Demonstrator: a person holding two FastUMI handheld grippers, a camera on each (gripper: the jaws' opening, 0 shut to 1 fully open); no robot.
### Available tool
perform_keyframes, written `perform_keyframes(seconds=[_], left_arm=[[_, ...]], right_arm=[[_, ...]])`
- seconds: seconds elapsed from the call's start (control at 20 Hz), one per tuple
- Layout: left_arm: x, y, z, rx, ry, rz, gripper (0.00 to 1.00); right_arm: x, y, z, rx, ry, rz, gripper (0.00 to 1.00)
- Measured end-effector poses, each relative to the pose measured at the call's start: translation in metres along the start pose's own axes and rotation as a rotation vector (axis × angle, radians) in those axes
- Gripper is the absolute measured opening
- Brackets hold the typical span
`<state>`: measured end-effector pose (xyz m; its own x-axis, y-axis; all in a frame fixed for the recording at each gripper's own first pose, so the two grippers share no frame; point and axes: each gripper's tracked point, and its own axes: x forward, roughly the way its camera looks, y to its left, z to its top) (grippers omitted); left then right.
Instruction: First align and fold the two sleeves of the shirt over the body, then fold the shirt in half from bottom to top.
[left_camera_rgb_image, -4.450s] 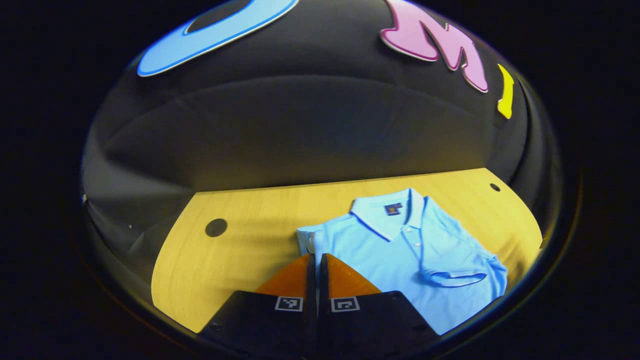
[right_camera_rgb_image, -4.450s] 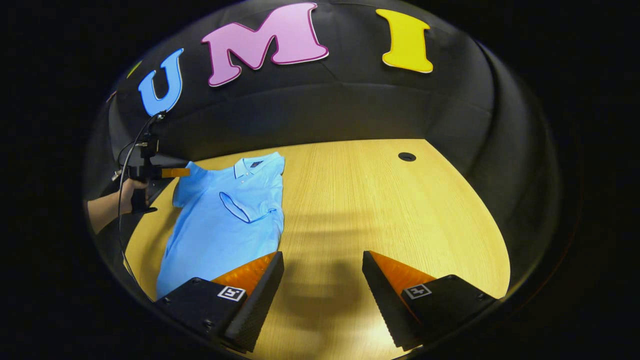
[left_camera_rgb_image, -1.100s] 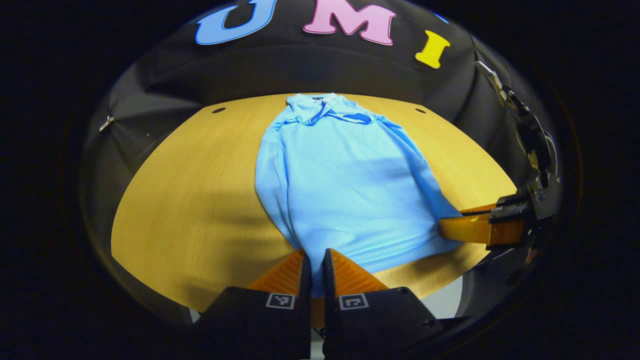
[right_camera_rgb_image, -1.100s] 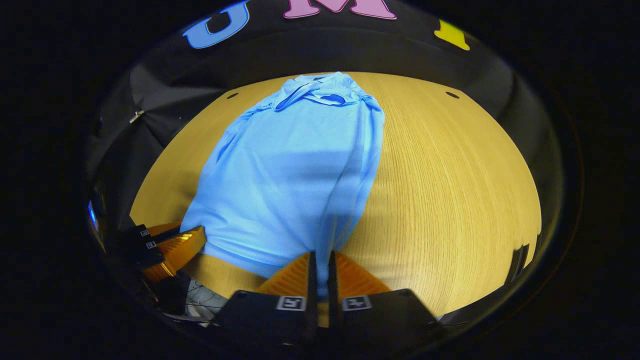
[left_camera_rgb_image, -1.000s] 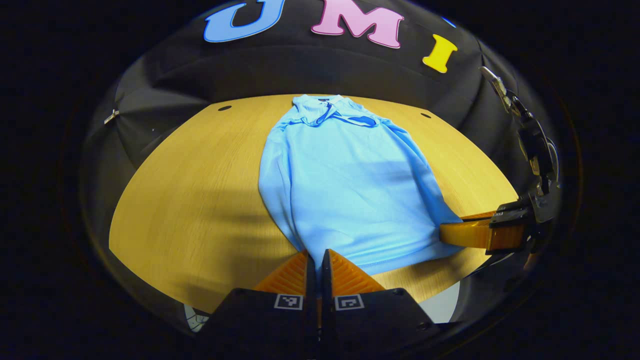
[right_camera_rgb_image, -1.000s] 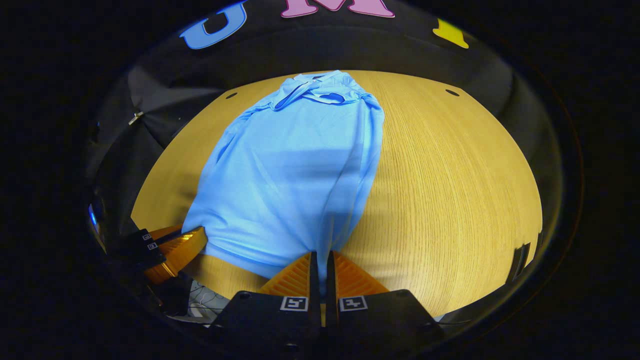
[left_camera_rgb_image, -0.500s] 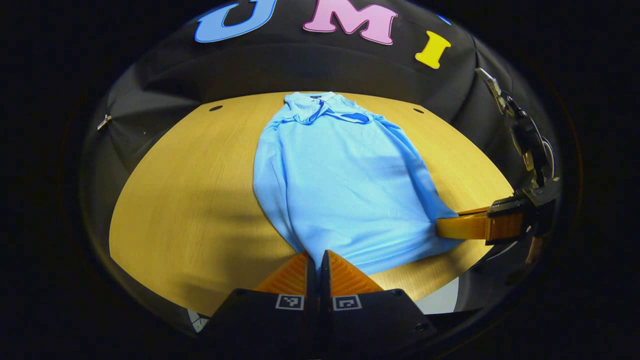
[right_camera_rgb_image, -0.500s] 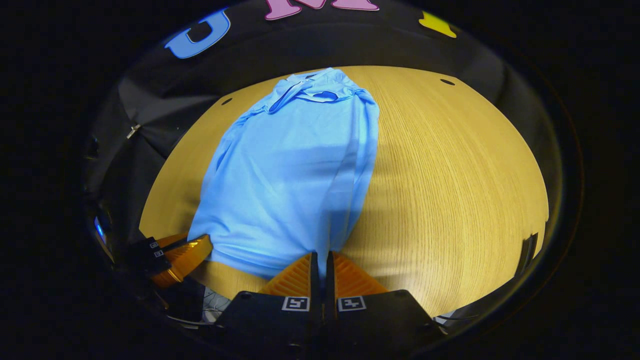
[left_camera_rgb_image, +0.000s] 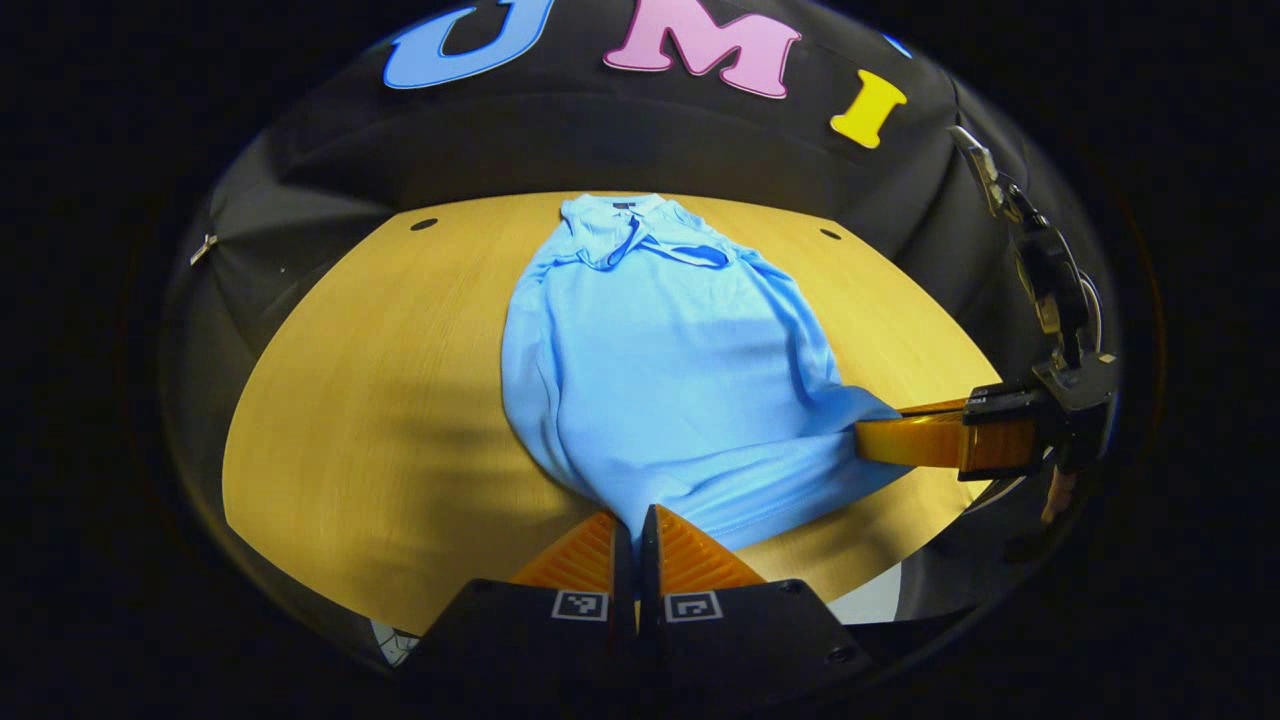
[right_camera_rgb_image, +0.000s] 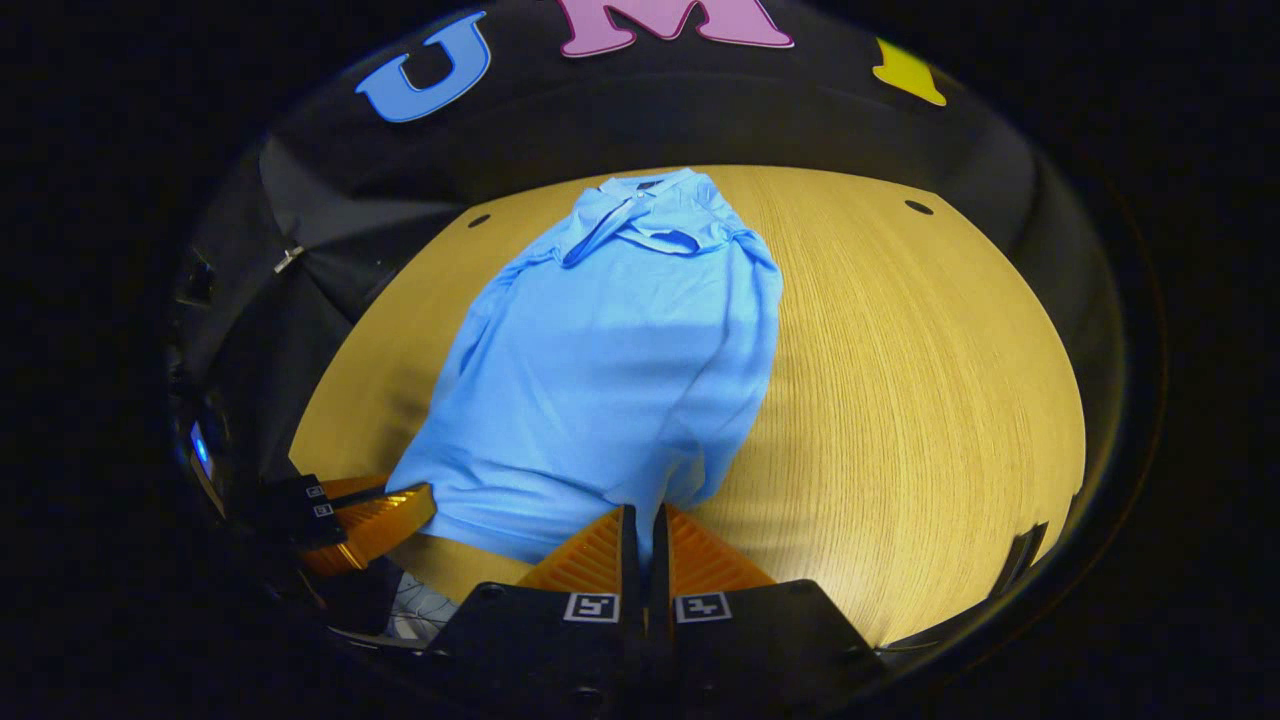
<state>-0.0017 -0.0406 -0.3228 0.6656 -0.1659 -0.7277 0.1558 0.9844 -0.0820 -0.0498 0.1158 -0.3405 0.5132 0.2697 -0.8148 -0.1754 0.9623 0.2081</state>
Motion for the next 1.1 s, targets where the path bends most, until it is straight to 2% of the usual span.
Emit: perform_keyframes(seconds=[0.25, 0.35, 0.4, 0.55, 0.95, 1.0, 1.1], left_arm=[[-0.007, 0.001, 0.054, -0.062, -0.078, 0.002, 0.07], [-0.006, 0.004, 0.078, -0.037, -0.119, 0.011, 0.03], [-0.006, 0.003, 0.090, -0.019, -0.132, 0.011, 0.06], [0.002, 0.003, 0.124, 0.013, -0.168, 0.012, 0.06], [0.036, 0.009, 0.239, 0.009, -0.283, 0.005, 0.06], [0.042, 0.011, 0.254, 0.015, -0.304, 0.004, 0.03], [0.061, 0.017, 0.282, 0.025, -0.327, 0.008, 0.06]], right_arm=[[-0.006, -0.002, 0.047, 0.003, -0.070, 0.021, 0.05], [-0.002, -0.002, 0.062, -0.005, -0.083, 0.030, 0.06], [0.000, -0.002, 0.071, -0.017, -0.093, 0.034, 0.05], [0.007, -0.004, 0.108, -0.070, -0.134, 0.035, 0.05], [0.038, -0.007, 0.223, -0.118, -0.250, 0.063, 0.05], [0.044, -0.007, 0.238, -0.121, -0.265, 0.065, 0.05], [0.059, -0.011, 0.265, -0.129, -0.285, 0.063, 0.05]])
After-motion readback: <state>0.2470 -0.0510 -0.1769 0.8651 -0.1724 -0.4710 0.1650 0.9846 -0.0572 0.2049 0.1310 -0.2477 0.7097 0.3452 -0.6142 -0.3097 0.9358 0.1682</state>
